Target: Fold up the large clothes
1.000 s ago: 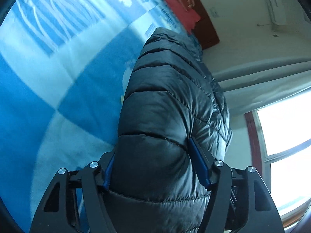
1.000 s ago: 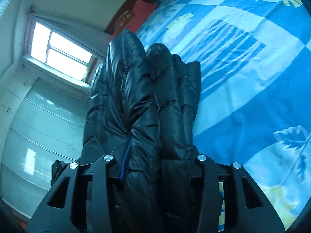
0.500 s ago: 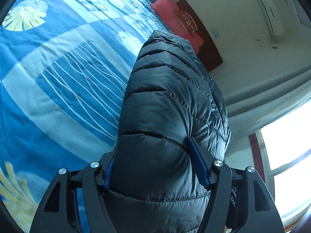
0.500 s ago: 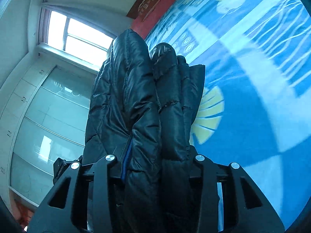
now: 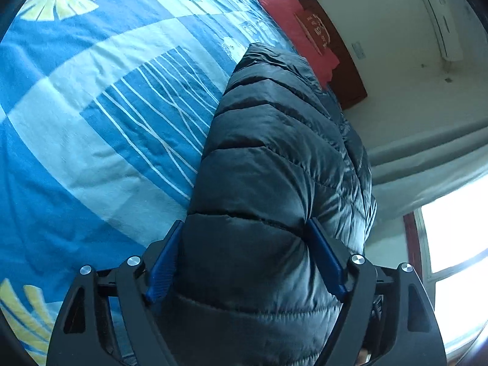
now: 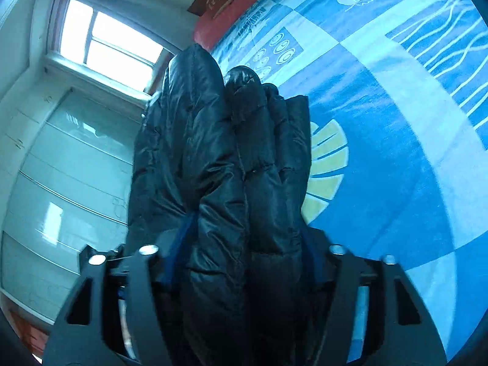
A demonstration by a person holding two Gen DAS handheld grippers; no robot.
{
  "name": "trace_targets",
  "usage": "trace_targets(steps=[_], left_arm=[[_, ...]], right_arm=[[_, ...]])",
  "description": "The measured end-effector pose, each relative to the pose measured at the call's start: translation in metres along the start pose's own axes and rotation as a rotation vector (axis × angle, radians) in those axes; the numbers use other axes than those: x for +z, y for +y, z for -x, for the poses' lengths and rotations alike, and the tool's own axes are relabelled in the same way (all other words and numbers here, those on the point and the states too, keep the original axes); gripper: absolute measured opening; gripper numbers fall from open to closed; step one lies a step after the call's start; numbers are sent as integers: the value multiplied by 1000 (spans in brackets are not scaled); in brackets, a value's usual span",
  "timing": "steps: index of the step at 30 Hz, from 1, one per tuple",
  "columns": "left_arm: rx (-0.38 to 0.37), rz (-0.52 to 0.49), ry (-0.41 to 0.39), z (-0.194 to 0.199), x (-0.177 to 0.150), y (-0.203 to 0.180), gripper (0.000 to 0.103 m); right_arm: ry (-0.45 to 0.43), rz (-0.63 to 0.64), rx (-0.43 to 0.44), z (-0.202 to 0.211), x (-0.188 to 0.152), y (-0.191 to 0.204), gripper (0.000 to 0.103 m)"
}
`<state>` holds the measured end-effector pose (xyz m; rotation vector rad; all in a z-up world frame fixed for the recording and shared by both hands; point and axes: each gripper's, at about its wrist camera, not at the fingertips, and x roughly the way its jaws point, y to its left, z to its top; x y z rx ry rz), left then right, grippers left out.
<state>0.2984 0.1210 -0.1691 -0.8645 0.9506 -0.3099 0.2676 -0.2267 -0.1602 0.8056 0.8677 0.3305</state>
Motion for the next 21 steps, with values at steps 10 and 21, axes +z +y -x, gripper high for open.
trace_targets(steps=[10,21], left_arm=[[-17,-53,-34,24,35,0,81],[10,-82,41,-33,64,-13,80]], right_arm=[[-20,30,-16,21,38,5,89],[34,-75,12,-36,82,-1,81]])
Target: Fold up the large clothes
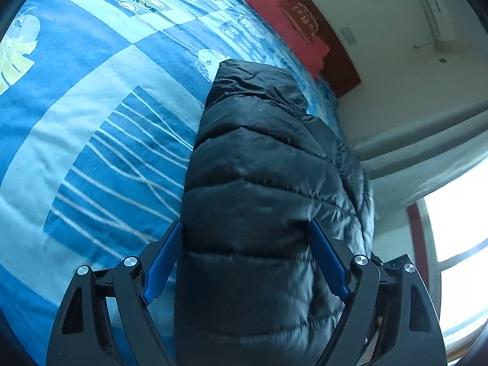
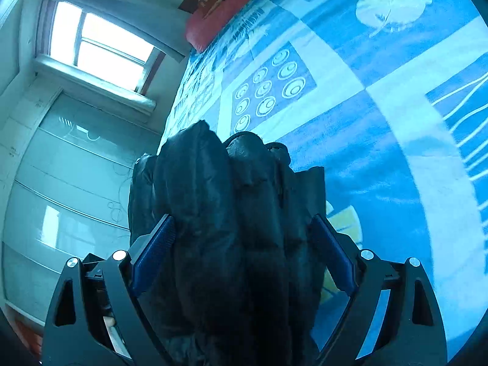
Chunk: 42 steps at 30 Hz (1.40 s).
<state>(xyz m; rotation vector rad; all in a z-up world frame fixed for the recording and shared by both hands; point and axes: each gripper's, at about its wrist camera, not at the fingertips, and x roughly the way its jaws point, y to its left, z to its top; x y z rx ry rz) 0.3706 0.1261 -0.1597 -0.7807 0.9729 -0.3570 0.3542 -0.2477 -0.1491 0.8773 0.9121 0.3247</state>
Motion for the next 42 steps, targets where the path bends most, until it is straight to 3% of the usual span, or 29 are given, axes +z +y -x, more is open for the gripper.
trace_targets(steps=[3,8,31,37,42], left_arm=[[41,-9,15,-8,3,-2,73],[125,-58,5,-17,0,-10,71],[154,-69,1,-31,-2,-4,71],[146,-77,-2,-25,-5,-5,72],[142,-75,-15,-15,-8,-6,75]], right_arm=[[18,-39,18,-10,1,-8,59],[28,-37,-5,-19,0,-14,49],[17,-56,17,-26,-10,-26,47],[13,-47,5,-20,-11,-21,50],[0,-48,-3,-10,-16,-18,59]])
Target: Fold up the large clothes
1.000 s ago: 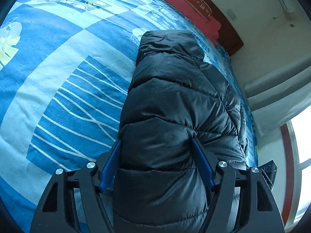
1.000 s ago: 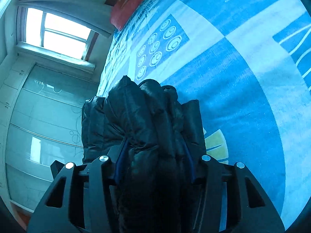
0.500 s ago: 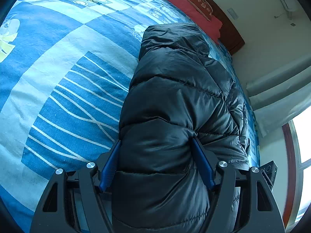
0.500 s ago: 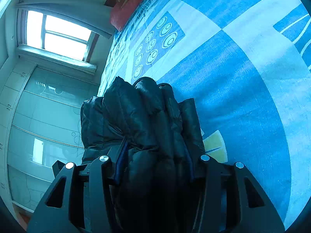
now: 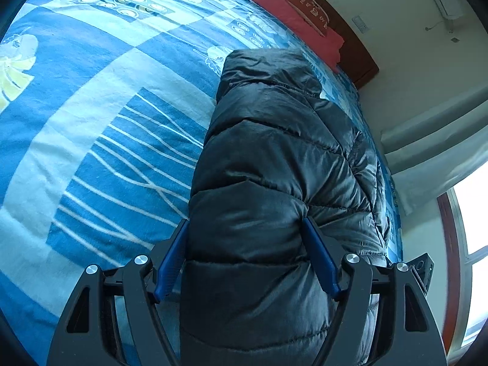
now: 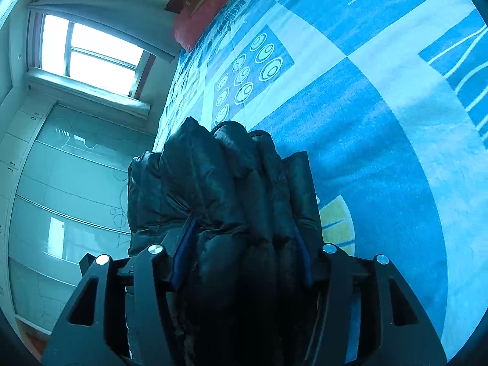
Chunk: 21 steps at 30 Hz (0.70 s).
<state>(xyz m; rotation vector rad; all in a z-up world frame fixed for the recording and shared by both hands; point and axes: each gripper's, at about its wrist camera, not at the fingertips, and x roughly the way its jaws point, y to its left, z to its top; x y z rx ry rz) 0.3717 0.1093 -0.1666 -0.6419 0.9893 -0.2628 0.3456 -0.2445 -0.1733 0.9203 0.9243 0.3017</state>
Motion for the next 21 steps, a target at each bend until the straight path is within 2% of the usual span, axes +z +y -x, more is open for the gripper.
trace_targets(steps=[6,10,11,12,13,14,16,21], left_arm=[[23,-38,-44,28,-16,-6,78],[-10,-58,-31,37,-30,-5,78],[-21,-62,-27,37,-31,-4,78],[-22,-71,-21,35,-33,-5,78],[-18,-78,-17,33,-34,-5,77],[-21,-80,-12,31,-34,-5,72],[-12,-79,-11,29,-33,-7,70],[24,-112,-26,37,-35,-15,70]], right_arm=[[-16,-3,2,19,-10,2,75],[-7,-11,13,25,-20,-4,76],[1,-16,11,23,-21,-6,74],[10,-22,11,21,-23,-8,66],[14,-29,17,20,-23,-9,63],[15,-31,16,19,-23,-9,59],[16,-26,4,19,-22,-7,55],[-11,20,-27,33,-28,7,55]])
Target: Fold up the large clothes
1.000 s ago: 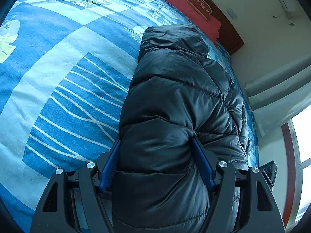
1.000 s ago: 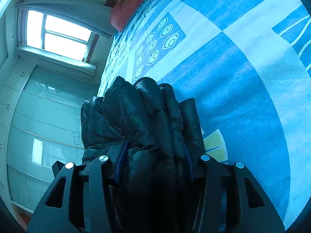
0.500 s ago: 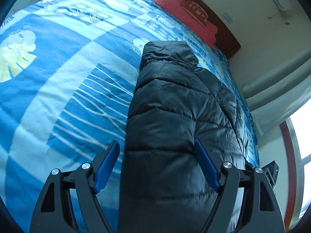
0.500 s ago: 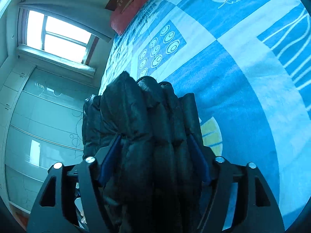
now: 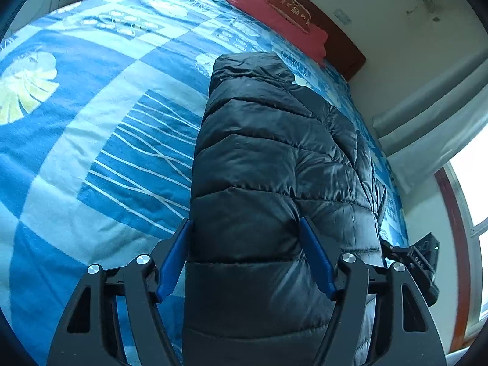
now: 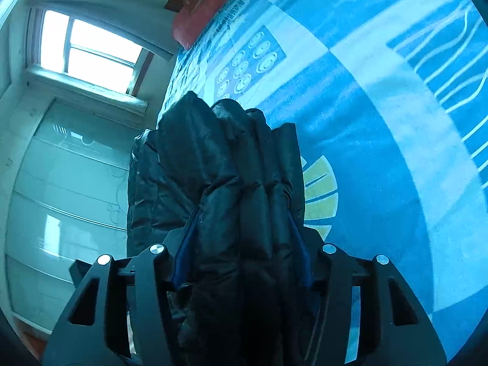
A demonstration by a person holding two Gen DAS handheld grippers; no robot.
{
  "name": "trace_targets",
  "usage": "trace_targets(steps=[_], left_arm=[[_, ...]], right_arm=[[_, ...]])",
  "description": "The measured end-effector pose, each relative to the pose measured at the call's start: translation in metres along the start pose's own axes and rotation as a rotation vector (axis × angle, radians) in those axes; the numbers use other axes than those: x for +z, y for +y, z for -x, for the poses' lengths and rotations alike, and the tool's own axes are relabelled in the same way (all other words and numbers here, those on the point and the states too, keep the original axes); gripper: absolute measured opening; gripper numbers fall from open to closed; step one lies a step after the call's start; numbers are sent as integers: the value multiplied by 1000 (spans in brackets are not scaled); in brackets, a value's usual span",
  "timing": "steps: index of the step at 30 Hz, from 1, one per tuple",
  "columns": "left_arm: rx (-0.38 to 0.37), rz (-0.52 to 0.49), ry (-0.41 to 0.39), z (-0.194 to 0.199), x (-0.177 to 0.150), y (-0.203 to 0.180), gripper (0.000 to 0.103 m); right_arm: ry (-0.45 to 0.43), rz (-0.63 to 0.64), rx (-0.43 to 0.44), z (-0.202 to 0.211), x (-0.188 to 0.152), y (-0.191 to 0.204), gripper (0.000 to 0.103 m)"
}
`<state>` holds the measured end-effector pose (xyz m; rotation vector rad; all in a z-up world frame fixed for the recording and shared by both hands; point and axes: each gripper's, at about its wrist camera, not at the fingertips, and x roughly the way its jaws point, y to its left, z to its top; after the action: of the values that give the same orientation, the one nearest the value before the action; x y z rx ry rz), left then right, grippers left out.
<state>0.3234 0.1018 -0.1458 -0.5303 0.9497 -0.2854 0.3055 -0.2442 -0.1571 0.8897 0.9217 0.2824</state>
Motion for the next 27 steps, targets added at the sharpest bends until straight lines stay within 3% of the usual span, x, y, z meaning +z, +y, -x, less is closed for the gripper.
trace_targets(steps=[3,7,10,15,23,27], left_arm=[[42,-23,-27,13,-2,-4,72],[94,-57,-71,38,-13,-12,77],[136,-93,-109,58,-27,-17,78],[221,-160,-180,96,-59,-30,79],[323,-250,-257,141,-112,-59,82],[345,-275,-278,157,-132,-69,82]], right_arm=[[-32,-10,-1,16,-7,4,62],[-61,9,-26,39,-23,13,64],[-99,54,-97,61,-43,26,64],[-170,149,-235,98,-84,54,73],[-252,401,-460,126,-159,111,80],[-292,475,-499,135,-187,125,82]])
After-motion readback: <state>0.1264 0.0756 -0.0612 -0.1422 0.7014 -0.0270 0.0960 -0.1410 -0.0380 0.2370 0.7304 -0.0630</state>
